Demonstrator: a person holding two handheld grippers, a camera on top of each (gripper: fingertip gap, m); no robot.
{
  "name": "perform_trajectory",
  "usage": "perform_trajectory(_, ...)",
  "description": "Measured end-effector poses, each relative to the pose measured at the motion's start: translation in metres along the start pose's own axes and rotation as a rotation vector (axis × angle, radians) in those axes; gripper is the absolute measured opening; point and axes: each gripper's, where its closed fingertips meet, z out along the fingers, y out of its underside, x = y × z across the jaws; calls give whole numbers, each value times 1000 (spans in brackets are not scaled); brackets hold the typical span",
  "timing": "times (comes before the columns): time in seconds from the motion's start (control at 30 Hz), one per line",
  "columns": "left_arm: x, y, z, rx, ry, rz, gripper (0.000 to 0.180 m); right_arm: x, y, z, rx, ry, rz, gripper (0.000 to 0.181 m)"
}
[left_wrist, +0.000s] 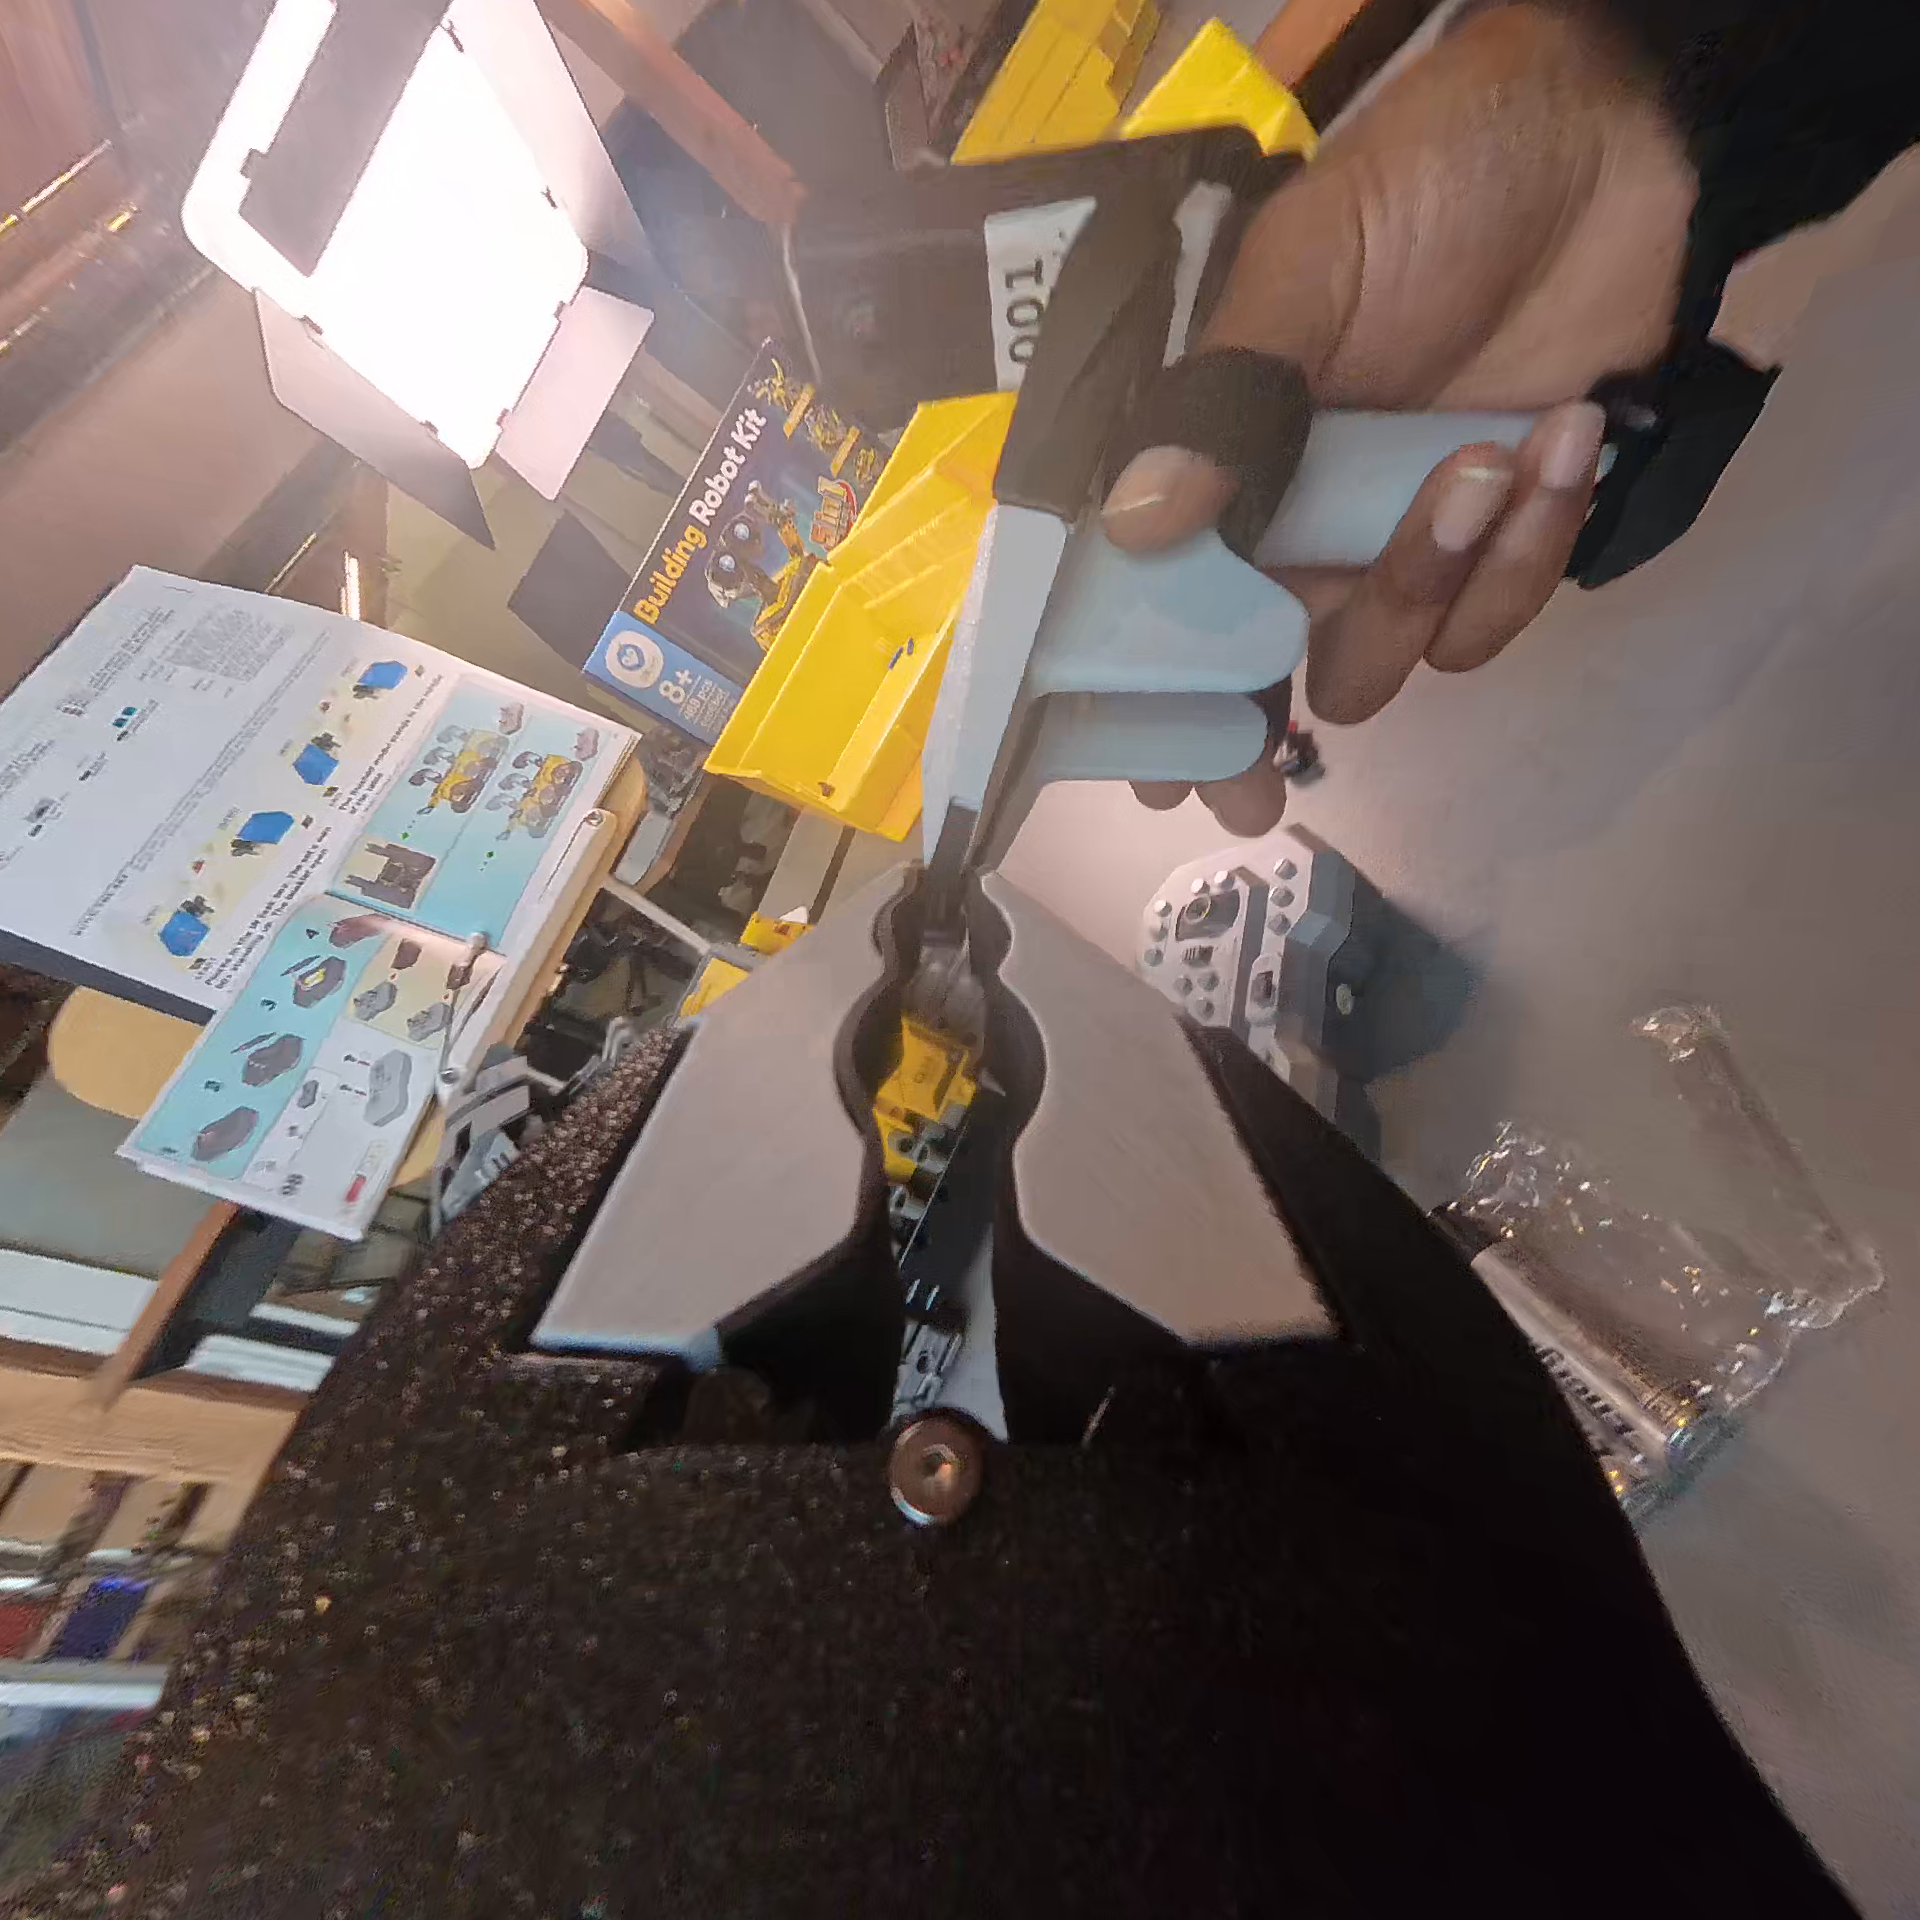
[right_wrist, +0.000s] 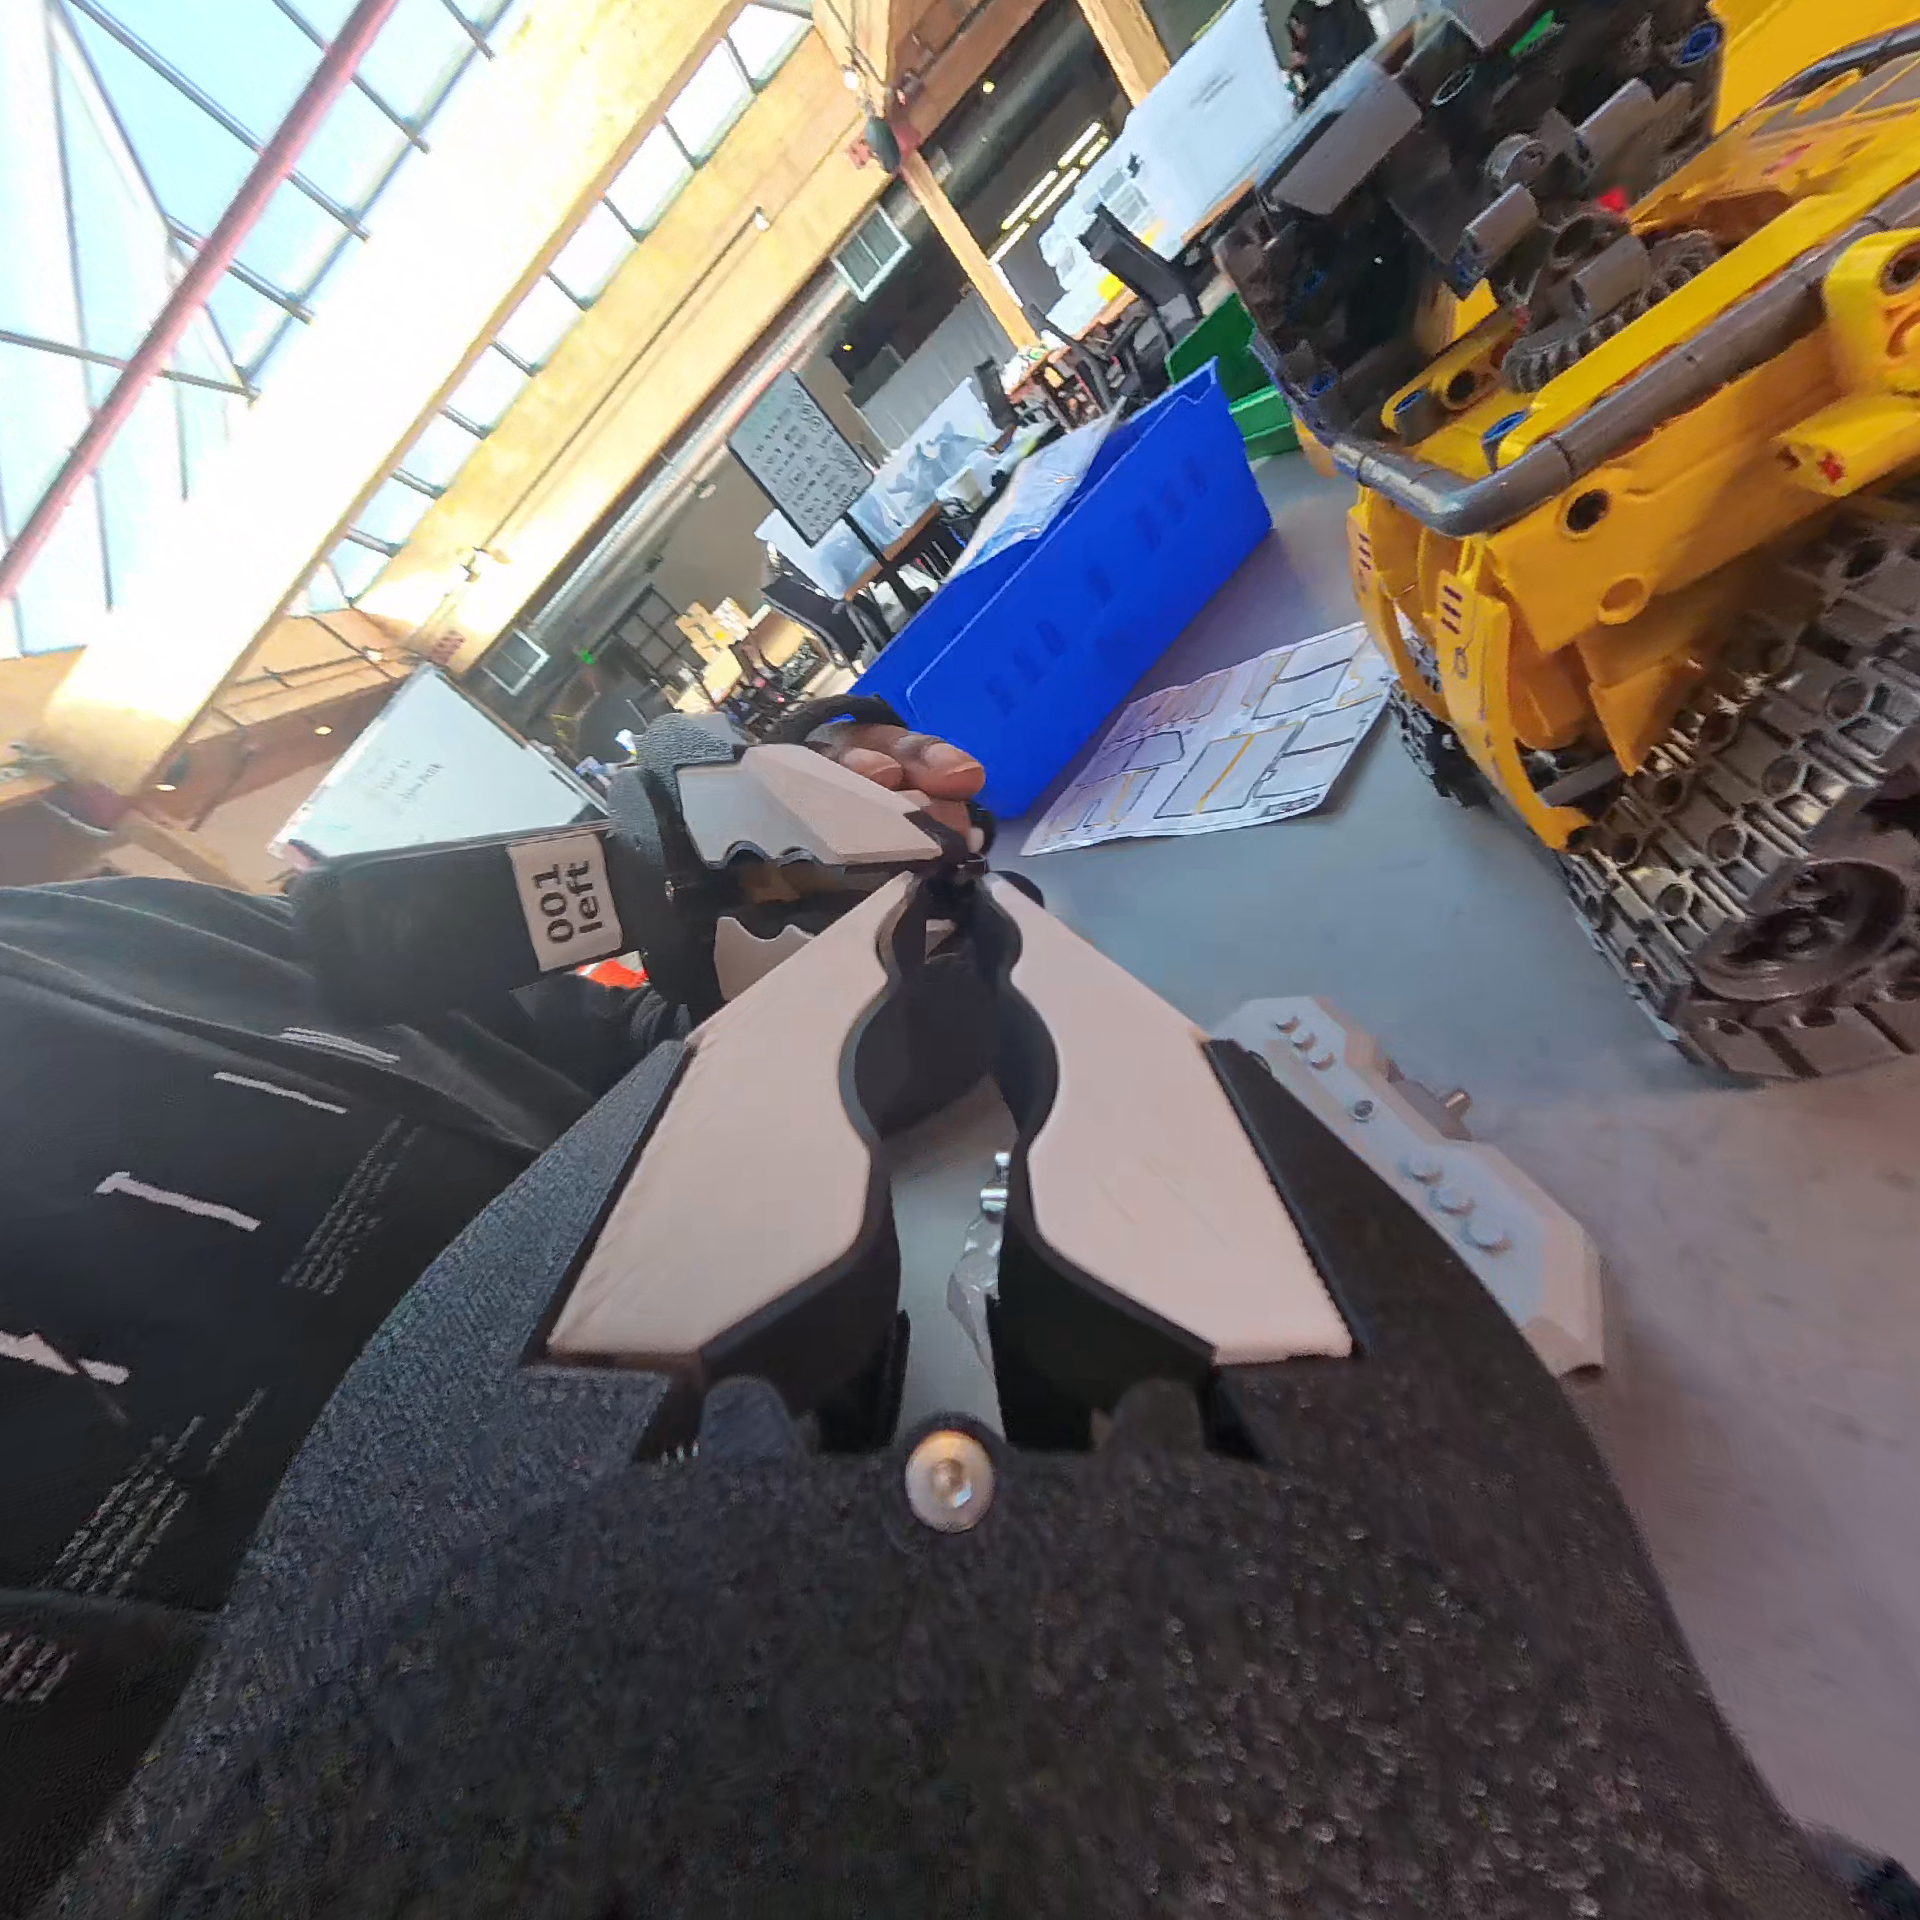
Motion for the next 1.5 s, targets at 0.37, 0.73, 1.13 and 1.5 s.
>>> perform_trajectory(0.37,-23,-42,-26,505,563,-1144,22,-52,-17,-28,88,-190,-389,7)
perform_trajectory(0.73,-10,-53,-25,501,672,-1186,6,-54,-11,-19,29,-147,-551,7)
perform_trajectory(1.13,-13,-15,-10,345,560,-1281,6,21,-20,-125,-294,380,-705,17)
perform_trajectory(1.5,15,3,6,124,514,-1084,6,104,57,-190,-725,617,-468,15)
